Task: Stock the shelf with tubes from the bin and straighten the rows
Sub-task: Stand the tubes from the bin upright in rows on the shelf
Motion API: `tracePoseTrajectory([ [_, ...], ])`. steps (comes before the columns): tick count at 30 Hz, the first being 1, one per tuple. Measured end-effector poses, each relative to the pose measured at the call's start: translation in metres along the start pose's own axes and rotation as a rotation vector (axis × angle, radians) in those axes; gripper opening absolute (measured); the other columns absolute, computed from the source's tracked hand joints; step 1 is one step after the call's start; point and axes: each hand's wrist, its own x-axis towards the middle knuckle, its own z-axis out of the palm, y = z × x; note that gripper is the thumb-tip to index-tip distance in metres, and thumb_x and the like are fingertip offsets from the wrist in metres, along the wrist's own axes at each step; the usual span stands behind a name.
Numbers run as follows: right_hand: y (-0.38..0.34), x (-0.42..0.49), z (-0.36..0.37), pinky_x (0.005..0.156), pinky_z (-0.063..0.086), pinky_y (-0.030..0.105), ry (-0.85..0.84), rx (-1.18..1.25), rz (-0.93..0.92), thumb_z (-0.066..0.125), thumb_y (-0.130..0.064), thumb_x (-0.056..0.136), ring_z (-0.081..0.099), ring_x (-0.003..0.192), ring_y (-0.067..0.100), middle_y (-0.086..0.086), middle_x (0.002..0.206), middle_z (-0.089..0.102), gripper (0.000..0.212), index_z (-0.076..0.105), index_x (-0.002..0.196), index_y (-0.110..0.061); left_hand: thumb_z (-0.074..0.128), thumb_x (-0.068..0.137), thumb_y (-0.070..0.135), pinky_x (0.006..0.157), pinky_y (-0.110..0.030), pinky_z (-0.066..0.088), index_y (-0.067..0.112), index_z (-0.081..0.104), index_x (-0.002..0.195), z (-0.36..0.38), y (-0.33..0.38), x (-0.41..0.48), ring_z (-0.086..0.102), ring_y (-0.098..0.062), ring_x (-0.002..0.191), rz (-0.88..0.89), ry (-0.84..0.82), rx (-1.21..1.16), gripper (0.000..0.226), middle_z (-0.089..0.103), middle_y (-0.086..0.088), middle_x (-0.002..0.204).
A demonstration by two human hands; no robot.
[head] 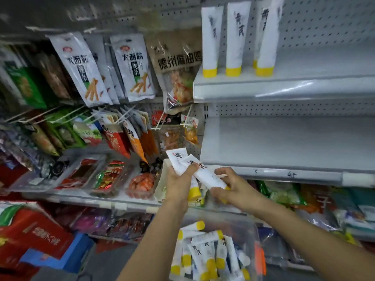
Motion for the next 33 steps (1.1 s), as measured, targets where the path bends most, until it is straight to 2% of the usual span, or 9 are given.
tracePoseTrajectory([
  [4, -0.041, -0.01, -0.04, 0.064, 0.047, 0.038, -0.045, -0.079, -0.014, 0.065, -0.028, 0.069, 0.061, 0.077, 0.023, 0.009, 0.095, 0.065, 0.044, 0.061, 0.111, -0.015, 0.073, 0.081, 0.008, 0.069, -0.037, 0.059, 0.012, 0.053, 0.116, 0.033, 0.048, -0.022, 0.069, -0.024, 0.093, 0.164, -0.081, 0.068, 0.041, 0.068, -0.01, 0.108],
  [8, -0.068, -0.021, -0.085, 0.066, 0.045, 0.031, -0.066, -0.071, -0.034, 0.066, -0.009, 0.079, 0.058, 0.079, 0.019, 0.009, 0.092, 0.064, 0.028, 0.063, 0.107, -0.008, 0.071, 0.085, 0.017, 0.061, -0.018, 0.047, 0.017, 0.05, 0.115, 0.066, 0.083, -0.04, 0.062, -0.007, 0.089, 0.364, -0.118, 0.206, 0.036, 0.063, 0.001, 0.106],
  [12, -0.083, -0.025, -0.126, 0.069, 0.047, 0.029, -0.001, -0.062, -0.098, 0.078, -0.008, 0.075, 0.063, 0.077, 0.016, 0.006, 0.09, 0.071, 0.027, 0.059, 0.094, -0.012, 0.043, 0.098, 0.029, 0.081, -0.037, 0.047, 0.02, 0.048, 0.122, 0.093, 0.105, -0.046, 0.058, -0.019, 0.101, 0.442, -0.102, 0.241, 0.026, 0.059, -0.003, 0.115],
  [16, -0.098, -0.028, -0.162, 0.069, 0.046, 0.023, 0.11, 0.015, -0.177, 0.078, -0.015, 0.078, 0.066, 0.082, 0.013, 0.001, 0.09, 0.074, 0.031, 0.061, 0.104, -0.01, 0.029, 0.102, 0.022, 0.072, -0.035, 0.039, 0.021, 0.045, 0.128, 0.115, 0.119, -0.047, 0.051, -0.022, 0.097, 0.54, -0.113, 0.281, 0.031, 0.055, -0.003, 0.11],
  [19, -0.112, -0.03, -0.188, 0.066, 0.05, 0.023, 0.197, 0.133, -0.284, 0.072, -0.007, 0.082, 0.069, 0.088, 0.019, 0.006, 0.095, 0.075, 0.026, 0.06, 0.103, -0.017, 0.035, 0.103, 0.026, 0.077, -0.026, 0.042, 0.023, 0.038, 0.143, 0.128, 0.129, -0.044, 0.055, -0.015, 0.105, 0.655, -0.144, 0.353, 0.04, 0.055, 0.001, 0.127],
  [22, -0.128, -0.024, -0.216, 0.073, 0.055, 0.034, 0.328, 0.188, -0.364, 0.069, -0.001, 0.082, 0.07, 0.093, 0.024, 0.009, 0.1, 0.075, 0.034, 0.058, 0.11, -0.017, 0.048, 0.1, 0.029, 0.083, -0.023, 0.044, 0.027, 0.033, 0.146, 0.143, 0.138, -0.041, 0.054, -0.01, 0.112, 0.735, -0.159, 0.404, 0.048, 0.054, 0.009, 0.128],
  [24, -0.137, -0.014, -0.237, 0.079, 0.058, 0.035, 0.441, 0.171, -0.388, 0.069, 0.001, 0.08, 0.07, 0.095, 0.022, 0.008, 0.104, 0.073, 0.038, 0.059, 0.114, -0.014, 0.055, 0.096, 0.03, 0.087, -0.026, 0.045, 0.027, 0.033, 0.145, 0.152, 0.143, -0.04, 0.054, -0.008, 0.106, 0.77, -0.121, 0.466, 0.054, 0.054, 0.013, 0.12],
  [27, -0.149, 0.006, -0.265, 0.088, 0.055, 0.037, 0.564, 0.095, -0.368, 0.074, -0.006, 0.078, 0.067, 0.097, 0.019, 0.003, 0.106, 0.07, 0.037, 0.06, 0.112, -0.01, 0.063, 0.09, 0.033, 0.092, -0.036, 0.05, 0.028, 0.036, 0.143, 0.162, 0.144, -0.03, 0.056, -0.009, 0.104, 0.812, -0.073, 0.522, 0.06, 0.054, 0.006, 0.127],
  [33, -0.154, 0.054, -0.291, 0.09, 0.053, 0.039, 0.546, -0.099, -0.246, 0.075, -0.004, 0.078, 0.063, 0.097, 0.023, 0.008, 0.108, 0.066, 0.031, 0.058, 0.103, -0.013, 0.066, 0.083, 0.042, 0.092, -0.045, 0.05, 0.034, 0.038, 0.134, 0.179, 0.143, -0.021, 0.056, -0.015, 0.107, 0.823, -0.004, 0.54, 0.059, 0.052, 0.007, 0.128],
])
